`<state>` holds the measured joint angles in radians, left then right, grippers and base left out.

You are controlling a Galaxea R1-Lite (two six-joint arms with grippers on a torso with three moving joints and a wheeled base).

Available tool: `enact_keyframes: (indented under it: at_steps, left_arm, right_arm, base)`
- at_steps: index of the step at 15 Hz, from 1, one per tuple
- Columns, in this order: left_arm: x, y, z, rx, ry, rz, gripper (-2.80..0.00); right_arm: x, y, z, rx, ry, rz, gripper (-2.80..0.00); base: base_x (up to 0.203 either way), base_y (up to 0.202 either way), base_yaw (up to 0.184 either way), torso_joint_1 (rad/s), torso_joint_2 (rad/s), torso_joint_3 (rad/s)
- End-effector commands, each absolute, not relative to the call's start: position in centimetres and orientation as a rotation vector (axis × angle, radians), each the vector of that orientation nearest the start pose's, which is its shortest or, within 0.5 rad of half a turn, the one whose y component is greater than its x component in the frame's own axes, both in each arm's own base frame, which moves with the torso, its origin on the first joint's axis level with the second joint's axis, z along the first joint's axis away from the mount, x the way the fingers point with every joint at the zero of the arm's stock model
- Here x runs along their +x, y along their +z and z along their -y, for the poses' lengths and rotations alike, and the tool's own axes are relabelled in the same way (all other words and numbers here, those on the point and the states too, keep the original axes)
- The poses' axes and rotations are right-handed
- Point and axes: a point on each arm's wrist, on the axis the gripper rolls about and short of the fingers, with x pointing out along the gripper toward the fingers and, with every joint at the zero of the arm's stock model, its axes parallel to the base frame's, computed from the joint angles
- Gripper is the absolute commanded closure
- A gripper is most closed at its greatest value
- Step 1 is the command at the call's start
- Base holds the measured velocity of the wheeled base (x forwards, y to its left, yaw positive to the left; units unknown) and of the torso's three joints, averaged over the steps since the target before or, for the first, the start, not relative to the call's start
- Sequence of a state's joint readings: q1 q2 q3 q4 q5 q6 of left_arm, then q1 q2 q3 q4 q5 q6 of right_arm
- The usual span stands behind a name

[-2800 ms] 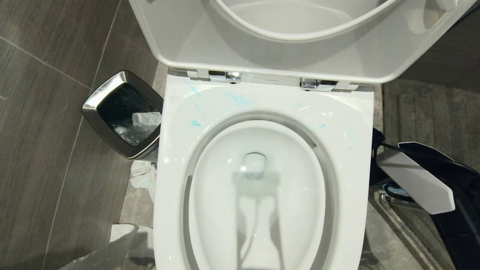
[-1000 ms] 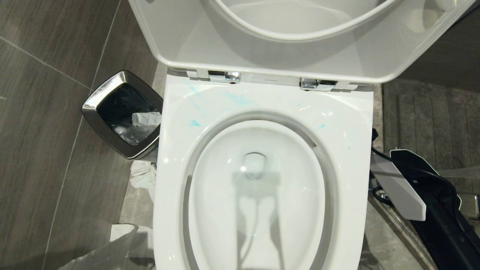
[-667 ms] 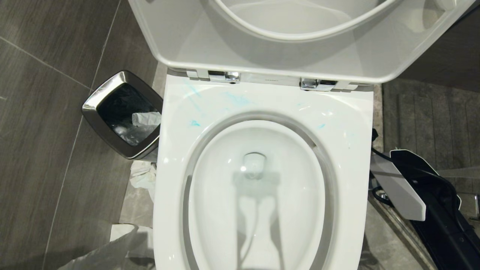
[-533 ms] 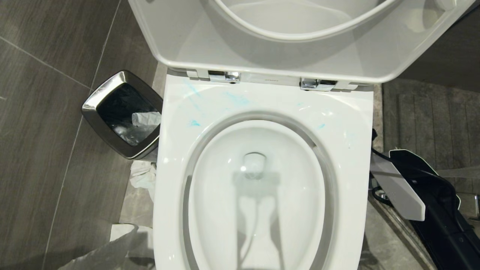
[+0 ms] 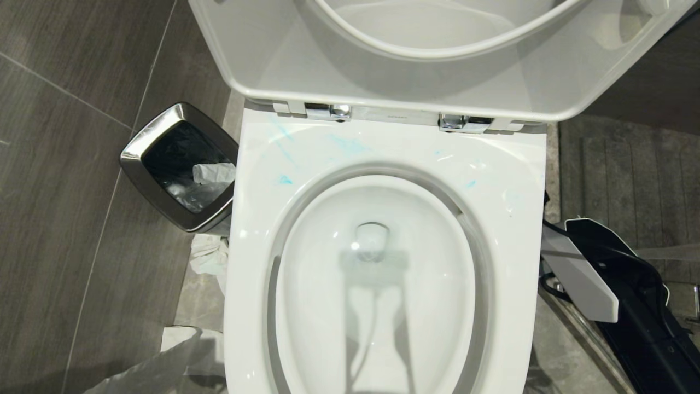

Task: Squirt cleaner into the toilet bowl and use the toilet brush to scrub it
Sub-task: Pour in the cleaning agent

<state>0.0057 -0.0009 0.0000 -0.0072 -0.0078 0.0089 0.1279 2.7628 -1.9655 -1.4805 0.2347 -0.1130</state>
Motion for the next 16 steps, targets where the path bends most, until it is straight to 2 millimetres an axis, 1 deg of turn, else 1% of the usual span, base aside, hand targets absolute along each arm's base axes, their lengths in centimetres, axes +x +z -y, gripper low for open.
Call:
enact_keyframes:
  at_steps: [1,3,7,9,11,13,16]
  left_arm:
    - [-2.2,7.5,0.0,0.009,-0.002,0.002,0.0]
    - [-2.2,7.5,0.0,0.009,-0.002,0.002,0.0]
    - [-2.2,7.5,0.0,0.009,-0.002,0.003,0.0]
    - [-2.2,7.5,0.0,0.009,-0.002,0.003,0.0]
    - [-2.2,7.5,0.0,0.009,-0.002,0.003,0.0]
    - [-2.2,7.5,0.0,0.009,-0.002,0.003,0.0]
    - [-2.2,7.5,0.0,0.009,-0.002,0.002,0.0]
  right_arm:
    - [52.6,10.2,-7.2,-0.146,0.307,0.721,0.0]
    - [52.3,9.5,-6.9,-0.146,0.306,0.677,0.0]
    - [50.7,7.5,-6.4,-0.151,0.324,0.524,0.0]
    - [50.1,7.3,-5.9,-0.165,0.319,0.486,0.0]
    - [49.5,7.6,-5.5,-0.177,0.311,0.467,0.0]
    - [49.1,7.3,-5.2,-0.182,0.309,0.437,0.0]
    - [49.0,7.0,-5.2,-0.195,0.306,0.428,0.0]
  base:
    - [0.0,0.0,0.0,0.0,0.0,0.0]
    - [0.0,0.0,0.0,0.0,0.0,0.0]
    - [0.0,0.0,0.0,0.0,0.0,0.0]
    - [0.0,0.0,0.0,0.0,0.0,0.0]
    - [0.0,0.0,0.0,0.0,0.0,0.0]
    - [0.0,0.0,0.0,0.0,0.0,0.0]
    - [0.0,0.0,0.0,0.0,0.0,0.0]
